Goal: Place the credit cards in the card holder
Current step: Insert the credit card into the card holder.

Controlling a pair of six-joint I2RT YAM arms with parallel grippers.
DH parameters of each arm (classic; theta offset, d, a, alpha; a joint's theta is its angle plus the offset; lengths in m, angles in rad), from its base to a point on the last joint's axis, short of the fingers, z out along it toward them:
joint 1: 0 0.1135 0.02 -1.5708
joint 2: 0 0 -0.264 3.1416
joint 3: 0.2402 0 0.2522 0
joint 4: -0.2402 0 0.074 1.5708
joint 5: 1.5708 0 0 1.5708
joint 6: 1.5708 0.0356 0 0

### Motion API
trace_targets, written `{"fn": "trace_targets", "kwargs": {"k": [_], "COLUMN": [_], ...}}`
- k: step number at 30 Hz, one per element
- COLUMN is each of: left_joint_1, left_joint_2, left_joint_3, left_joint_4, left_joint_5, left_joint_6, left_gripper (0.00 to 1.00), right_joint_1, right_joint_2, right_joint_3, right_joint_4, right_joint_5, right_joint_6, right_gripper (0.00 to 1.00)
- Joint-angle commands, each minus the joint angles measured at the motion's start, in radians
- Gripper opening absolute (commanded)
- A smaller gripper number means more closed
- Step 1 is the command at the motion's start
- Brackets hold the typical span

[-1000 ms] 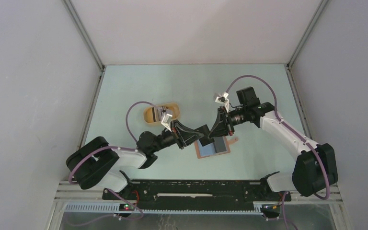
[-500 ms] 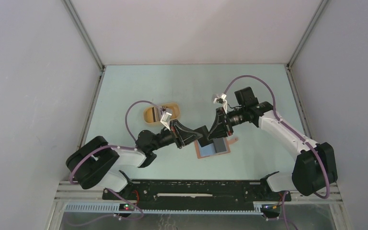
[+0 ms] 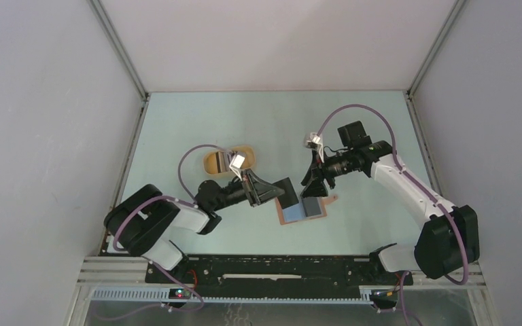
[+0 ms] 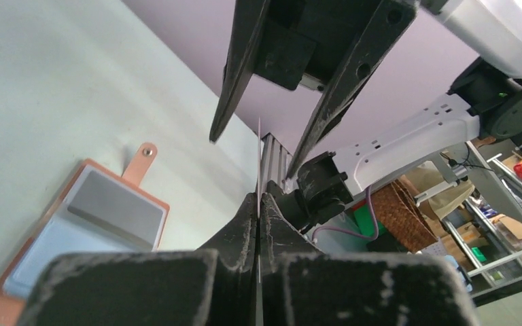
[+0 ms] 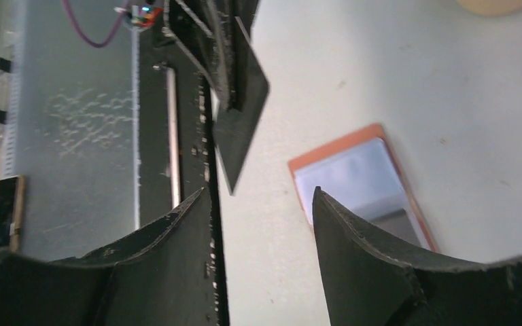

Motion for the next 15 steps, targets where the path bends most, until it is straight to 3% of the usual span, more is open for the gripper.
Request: {"fn": "trace_targets", "kwargs": {"k": [1, 6, 15], "left_joint_1": [0.004, -0.005, -0.113], "left_joint_2": [0.060, 0.126, 0.171], "left_joint_3": [-0.018, -0.023, -0.012], "left_joint_4": [0.039, 0.023, -0.025], "left_joint_5": [-0.023, -0.101, -0.374], "left_joint_6": [-0.073, -0.106, -0.101], "left_gripper": [0.00, 0.00, 0.00], "right_joint_1": [-0.043, -0.069, -0.069], "right_joint_2": [-0.023, 0.042, 0.186], "right_joint_3": [0.034, 0.033, 0.053], "right_joint_4": [-0.039, -0.073, -0.116], "right_joint_5": [0.152, 0.257, 0.356], "right_joint_6": [-0.068, -0.095, -0.086], "right_gripper": [0.66, 0.65, 0.55]}}
